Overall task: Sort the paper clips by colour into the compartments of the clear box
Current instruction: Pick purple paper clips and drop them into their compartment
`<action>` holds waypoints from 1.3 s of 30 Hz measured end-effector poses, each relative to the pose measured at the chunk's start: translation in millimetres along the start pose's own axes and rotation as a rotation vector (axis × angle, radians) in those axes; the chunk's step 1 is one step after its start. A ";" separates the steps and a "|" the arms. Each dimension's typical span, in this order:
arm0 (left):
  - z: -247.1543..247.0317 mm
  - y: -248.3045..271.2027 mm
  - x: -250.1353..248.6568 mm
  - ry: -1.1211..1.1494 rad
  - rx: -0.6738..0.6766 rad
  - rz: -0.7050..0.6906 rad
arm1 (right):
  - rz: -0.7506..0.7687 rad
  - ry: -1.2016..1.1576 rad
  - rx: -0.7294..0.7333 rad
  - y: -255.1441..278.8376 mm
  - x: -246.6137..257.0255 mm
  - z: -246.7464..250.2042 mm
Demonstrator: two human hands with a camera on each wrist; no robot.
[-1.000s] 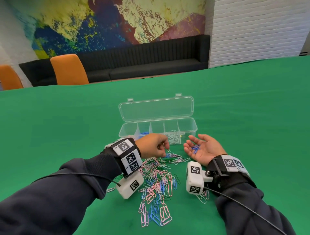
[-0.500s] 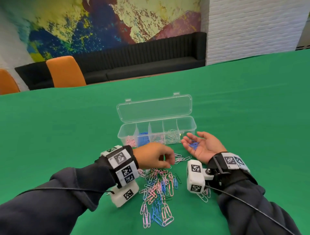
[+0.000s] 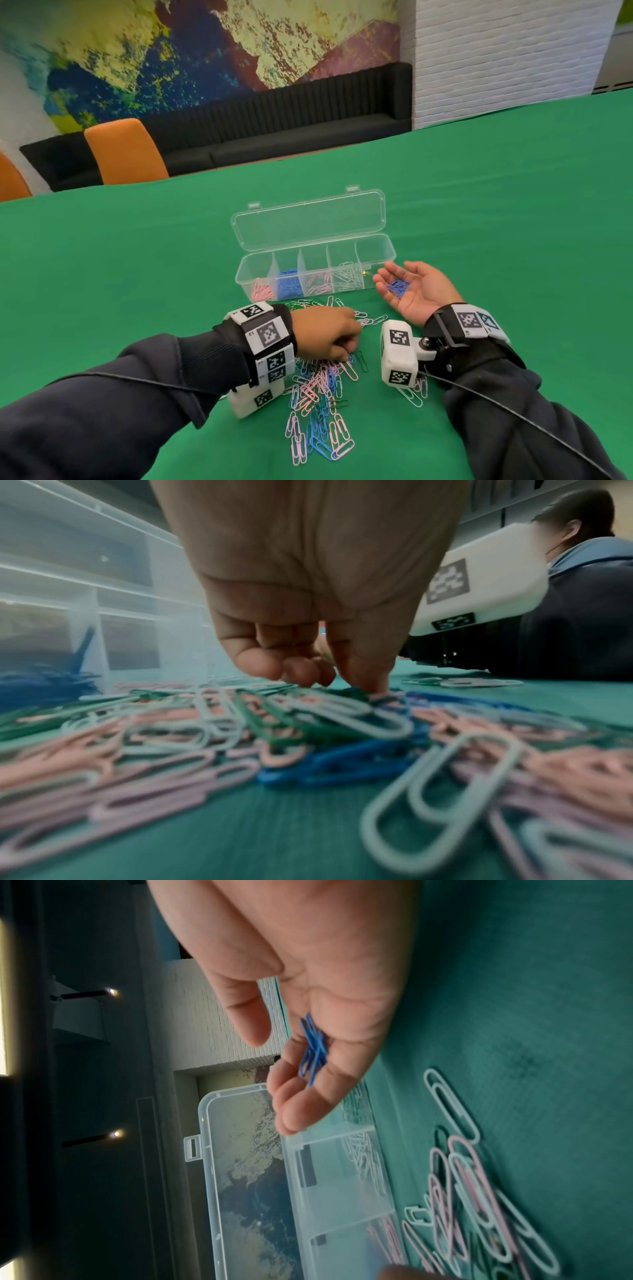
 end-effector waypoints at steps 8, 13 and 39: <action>5.4 -6.2 10.9 0.073 -0.030 0.028 | -0.018 0.035 0.001 0.5 -1.8 -1.1; 16.5 -6.8 17.2 0.166 -0.156 0.084 | -0.028 0.062 0.012 0.2 -3.5 -2.2; 0.4 55.9 10.6 0.123 -0.072 -0.049 | -0.105 0.132 0.051 2.1 -15.6 -15.2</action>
Point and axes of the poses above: each hand's wrist, its own y-axis away from the middle knuckle, its own z-axis out of the back of the hand, x = y × z, the point moved 3 cm from there along -y, towards the middle knuckle, and after that the axes turned 15 degrees about y, right-handed, at the moved point
